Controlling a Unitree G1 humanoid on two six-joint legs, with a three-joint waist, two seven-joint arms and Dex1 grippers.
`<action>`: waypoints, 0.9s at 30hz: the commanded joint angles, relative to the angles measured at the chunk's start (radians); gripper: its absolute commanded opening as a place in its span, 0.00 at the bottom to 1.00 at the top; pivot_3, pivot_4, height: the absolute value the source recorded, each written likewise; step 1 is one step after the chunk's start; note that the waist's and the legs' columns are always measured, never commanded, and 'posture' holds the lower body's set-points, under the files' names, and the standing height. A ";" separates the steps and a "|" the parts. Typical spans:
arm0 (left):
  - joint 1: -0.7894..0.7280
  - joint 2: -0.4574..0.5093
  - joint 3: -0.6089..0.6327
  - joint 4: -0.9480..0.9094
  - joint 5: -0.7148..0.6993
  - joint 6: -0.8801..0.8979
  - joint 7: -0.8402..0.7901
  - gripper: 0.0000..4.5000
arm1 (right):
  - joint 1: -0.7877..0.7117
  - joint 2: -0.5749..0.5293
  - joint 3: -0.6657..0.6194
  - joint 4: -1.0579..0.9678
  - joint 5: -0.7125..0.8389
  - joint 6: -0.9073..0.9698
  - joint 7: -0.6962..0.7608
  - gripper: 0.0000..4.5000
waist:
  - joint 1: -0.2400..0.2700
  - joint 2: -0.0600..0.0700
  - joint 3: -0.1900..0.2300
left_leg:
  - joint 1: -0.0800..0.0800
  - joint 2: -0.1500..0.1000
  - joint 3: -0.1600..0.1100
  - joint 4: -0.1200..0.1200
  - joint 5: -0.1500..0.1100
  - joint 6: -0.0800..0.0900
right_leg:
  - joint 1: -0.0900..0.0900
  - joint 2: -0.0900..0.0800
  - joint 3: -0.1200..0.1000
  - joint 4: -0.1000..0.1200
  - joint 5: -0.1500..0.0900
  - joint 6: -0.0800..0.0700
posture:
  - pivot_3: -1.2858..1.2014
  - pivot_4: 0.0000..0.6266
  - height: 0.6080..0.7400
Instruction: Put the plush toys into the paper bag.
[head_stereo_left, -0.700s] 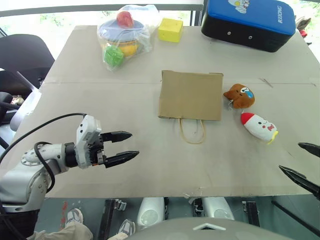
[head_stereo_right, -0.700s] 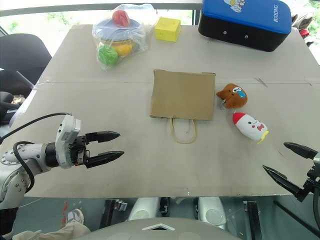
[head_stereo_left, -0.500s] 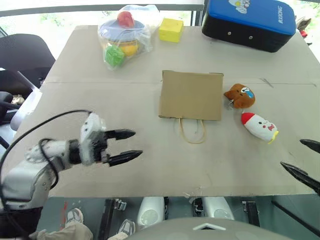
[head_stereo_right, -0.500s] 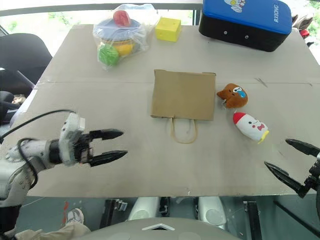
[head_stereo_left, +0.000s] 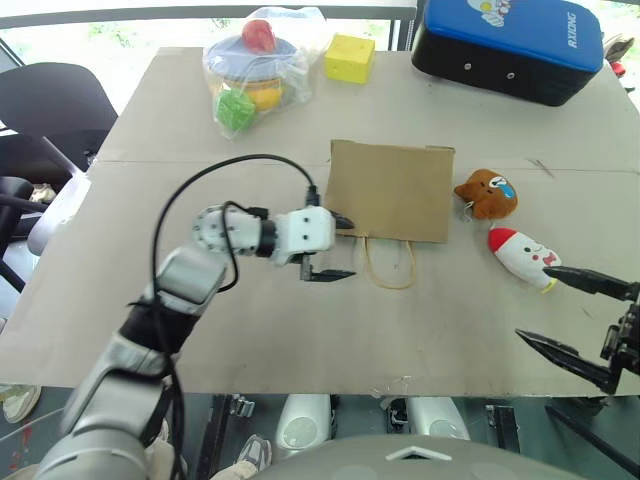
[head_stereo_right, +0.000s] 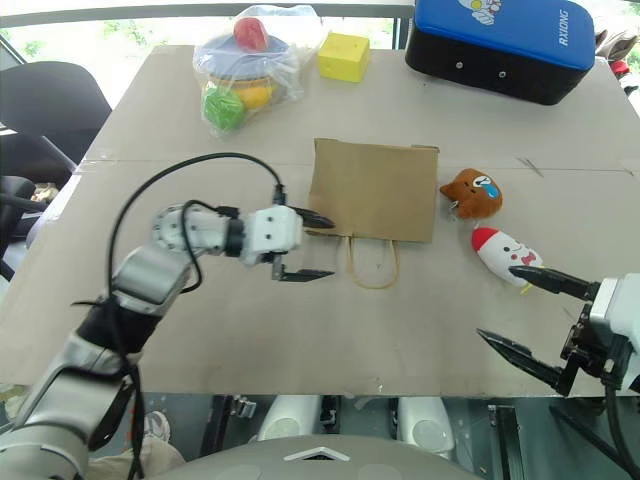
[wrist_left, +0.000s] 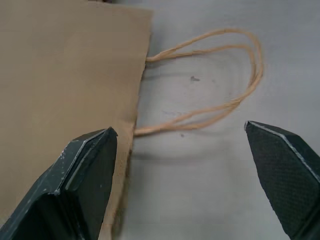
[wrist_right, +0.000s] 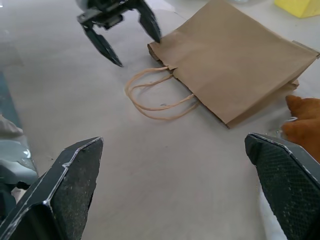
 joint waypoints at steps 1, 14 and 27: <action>-0.053 -0.054 -0.025 0.102 0.048 -0.146 -0.016 0.98 | 0.029 0.017 -0.019 -0.058 0.003 -0.012 -0.031 1.00 | -0.002 0.000 0.000 | 0.000 0.000 0.000 0.000 0.000 0.000 | 0.000 0.000 0.001 0.000 0.000 0.000 | 0.52 0.24 0.92; -0.144 -0.219 0.025 0.292 -0.133 -0.044 -0.112 0.02 | 0.082 0.103 0.033 -0.155 -0.095 -0.018 -0.223 1.00 | -0.002 0.000 0.000 | 0.000 0.001 -0.002 0.001 0.000 0.000 | -0.001 0.000 -0.001 0.001 0.000 0.000 | 0.52 0.24 0.92; -0.219 -0.370 0.404 -0.002 -0.723 0.976 0.292 0.00 | -0.604 0.206 0.496 -0.191 0.103 0.437 -0.878 0.01 | -0.025 0.000 0.001 | -0.003 -0.001 -0.013 0.005 0.002 -0.003 | -0.003 0.000 -0.001 0.003 0.000 0.000 | 0.52 0.24 0.92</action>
